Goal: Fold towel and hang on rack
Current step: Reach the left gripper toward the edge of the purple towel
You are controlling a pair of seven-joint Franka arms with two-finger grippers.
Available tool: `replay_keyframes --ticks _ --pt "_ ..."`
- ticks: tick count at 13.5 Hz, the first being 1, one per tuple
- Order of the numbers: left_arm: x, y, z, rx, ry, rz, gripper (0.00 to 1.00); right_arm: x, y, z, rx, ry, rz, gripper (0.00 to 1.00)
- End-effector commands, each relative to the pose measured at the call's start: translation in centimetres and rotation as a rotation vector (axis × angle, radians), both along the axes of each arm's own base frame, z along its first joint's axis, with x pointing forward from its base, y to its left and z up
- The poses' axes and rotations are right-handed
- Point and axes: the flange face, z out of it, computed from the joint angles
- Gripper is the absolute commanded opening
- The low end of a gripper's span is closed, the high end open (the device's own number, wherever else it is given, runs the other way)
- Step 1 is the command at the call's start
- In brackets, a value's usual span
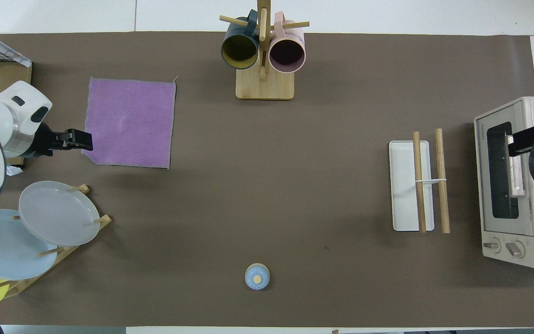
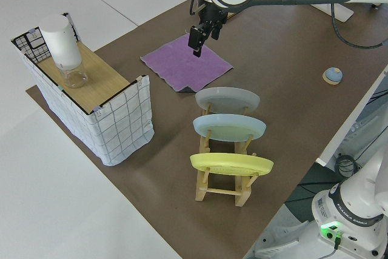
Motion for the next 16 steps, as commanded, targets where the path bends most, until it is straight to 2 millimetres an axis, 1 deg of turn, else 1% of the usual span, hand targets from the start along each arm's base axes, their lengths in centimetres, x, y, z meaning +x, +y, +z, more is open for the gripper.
replay_keyframes --ticks 1,2,3,5,7,9,10,11,13,15,16 --pt "0.8 0.3 -4.6 0.005 0.000 0.001 1.00 -0.8 -0.2 0.1 0.003 0.009 0.020 1.00" --pt "1.0 0.8 -5.9 0.003 0.013 0.015 1.00 -0.8 -0.2 0.1 0.003 0.009 0.020 1.00" --pt "1.2 1.7 -7.0 0.001 0.021 0.035 1.00 -0.8 -0.2 0.1 0.003 0.009 0.020 1.00" --pt "1.7 2.0 -8.8 -0.003 0.014 0.063 1.00 -0.8 -0.2 0.1 0.003 0.009 0.020 1.00" --pt "2.1 2.8 -10.5 -0.009 0.024 0.127 0.96 -0.7 -0.2 0.1 0.003 0.011 0.020 1.00" --pt "1.9 3.1 -10.7 -0.009 0.039 0.156 0.95 -0.8 -0.2 0.1 0.003 0.009 0.020 1.00" --pt "1.7 4.7 -10.8 -0.010 0.043 0.184 0.91 -0.8 -0.2 0.1 0.003 0.009 0.020 1.00" --pt "1.6 5.6 -11.0 -0.021 0.050 0.210 0.88 -0.7 -0.2 0.1 0.003 0.011 0.020 1.00" --pt "1.6 5.3 -11.1 -0.059 0.050 0.242 0.79 -0.8 -0.2 0.1 0.003 0.009 0.020 1.00" --pt "1.6 5.3 -11.1 -0.064 0.052 0.249 0.63 -0.7 -0.2 0.1 0.003 0.011 0.020 1.00" --pt "1.6 5.3 -11.1 -0.064 0.054 0.249 0.59 -0.7 -0.2 0.1 0.003 0.011 0.020 1.00"
